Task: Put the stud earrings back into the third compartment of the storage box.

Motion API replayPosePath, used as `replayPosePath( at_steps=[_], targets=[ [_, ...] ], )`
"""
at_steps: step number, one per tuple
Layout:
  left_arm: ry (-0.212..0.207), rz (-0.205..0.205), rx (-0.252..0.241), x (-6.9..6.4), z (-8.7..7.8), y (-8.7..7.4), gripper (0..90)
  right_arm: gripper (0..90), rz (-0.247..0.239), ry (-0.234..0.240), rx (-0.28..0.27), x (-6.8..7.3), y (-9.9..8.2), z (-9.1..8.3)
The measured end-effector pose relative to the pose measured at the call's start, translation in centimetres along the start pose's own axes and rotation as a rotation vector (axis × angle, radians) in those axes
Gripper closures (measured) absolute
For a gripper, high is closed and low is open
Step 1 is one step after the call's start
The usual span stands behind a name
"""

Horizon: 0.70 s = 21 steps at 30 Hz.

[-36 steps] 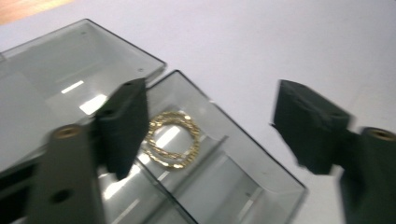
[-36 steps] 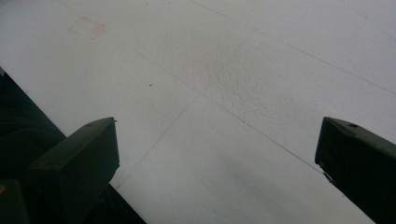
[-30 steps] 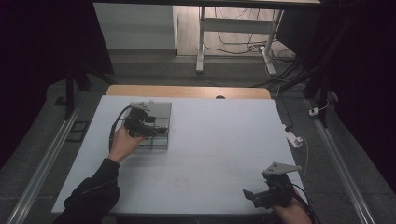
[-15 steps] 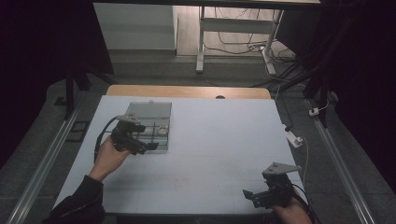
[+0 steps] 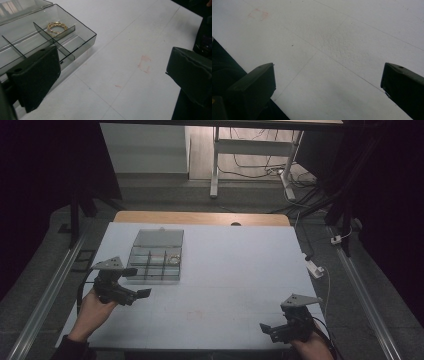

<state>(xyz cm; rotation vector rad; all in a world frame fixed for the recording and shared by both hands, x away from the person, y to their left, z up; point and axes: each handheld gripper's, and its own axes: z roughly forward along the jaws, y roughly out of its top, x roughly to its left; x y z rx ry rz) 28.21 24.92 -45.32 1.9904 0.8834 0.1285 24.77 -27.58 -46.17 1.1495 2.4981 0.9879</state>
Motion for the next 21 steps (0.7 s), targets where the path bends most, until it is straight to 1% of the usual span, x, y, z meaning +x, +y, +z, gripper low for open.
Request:
replayPosePath(
  at_steps=[3,9,13,14,17,19,21],
  targets=[
    [-0.015,-0.009,-0.010,-0.5,-0.4,-0.7,0.0,0.2,0.000,-0.001,0.003,0.0,0.0,0.0],
    [0.001,-0.022,-0.006,-1.5,-1.6,-2.2,0.0,0.2,-0.001,-0.001,-0.002,0.0,0.0,0.0],
    [0.025,-0.036,-0.011,-2.0,-2.6,-3.2,0.0,0.2,-0.003,-0.001,0.000,0.0,0.0,0.0],
    [0.032,-0.046,-0.013,-2.2,-2.9,-3.5,0.0,0.2,-0.003,-0.001,0.000,0.0,0.0,0.0],
    [0.057,-0.055,-0.020,-2.4,-3.7,-4.5,0.0,0.2,-0.001,-0.001,0.003,0.0,0.0,0.0],
    [0.069,-0.069,-0.021,-2.5,-4.1,-5.1,0.0,0.2,-0.001,-0.001,0.003,0.0,0.0,0.0],
    [0.081,-0.093,-0.024,-2.5,-4.6,-5.9,0.0,0.2,-0.002,-0.002,0.004,0.0,0.0,0.0]
  ],
)
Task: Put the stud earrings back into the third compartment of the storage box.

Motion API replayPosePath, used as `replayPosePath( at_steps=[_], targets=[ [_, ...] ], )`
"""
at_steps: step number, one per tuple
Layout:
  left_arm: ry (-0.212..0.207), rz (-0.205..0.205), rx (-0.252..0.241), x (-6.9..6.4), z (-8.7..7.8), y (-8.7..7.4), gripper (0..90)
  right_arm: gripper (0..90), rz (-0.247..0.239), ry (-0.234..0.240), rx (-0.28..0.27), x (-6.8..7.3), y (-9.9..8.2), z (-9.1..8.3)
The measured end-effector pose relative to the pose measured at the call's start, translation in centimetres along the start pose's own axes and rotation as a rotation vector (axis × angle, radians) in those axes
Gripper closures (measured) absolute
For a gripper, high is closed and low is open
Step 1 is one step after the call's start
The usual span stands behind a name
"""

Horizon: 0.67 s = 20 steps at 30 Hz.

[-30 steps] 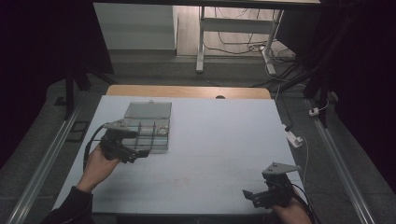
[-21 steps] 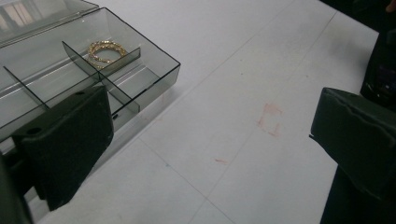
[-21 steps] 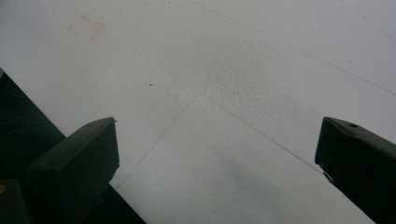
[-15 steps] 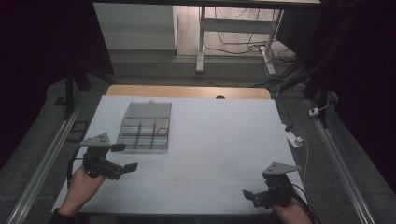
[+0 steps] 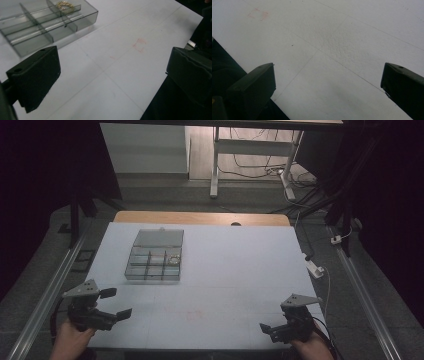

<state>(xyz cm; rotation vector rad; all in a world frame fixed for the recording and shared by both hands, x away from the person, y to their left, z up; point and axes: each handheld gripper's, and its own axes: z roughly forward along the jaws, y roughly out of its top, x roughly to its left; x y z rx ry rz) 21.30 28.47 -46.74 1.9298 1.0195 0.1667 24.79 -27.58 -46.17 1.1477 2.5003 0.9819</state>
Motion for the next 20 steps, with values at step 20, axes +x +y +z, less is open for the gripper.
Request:
replayPosePath(
  at_steps=[20],
  targets=[
    [0.116,-0.073,0.076,0.0,-1.6,-3.5,0.0,0.2,-0.009,-0.006,0.002,0.1,0.0,0.1]
  ],
)
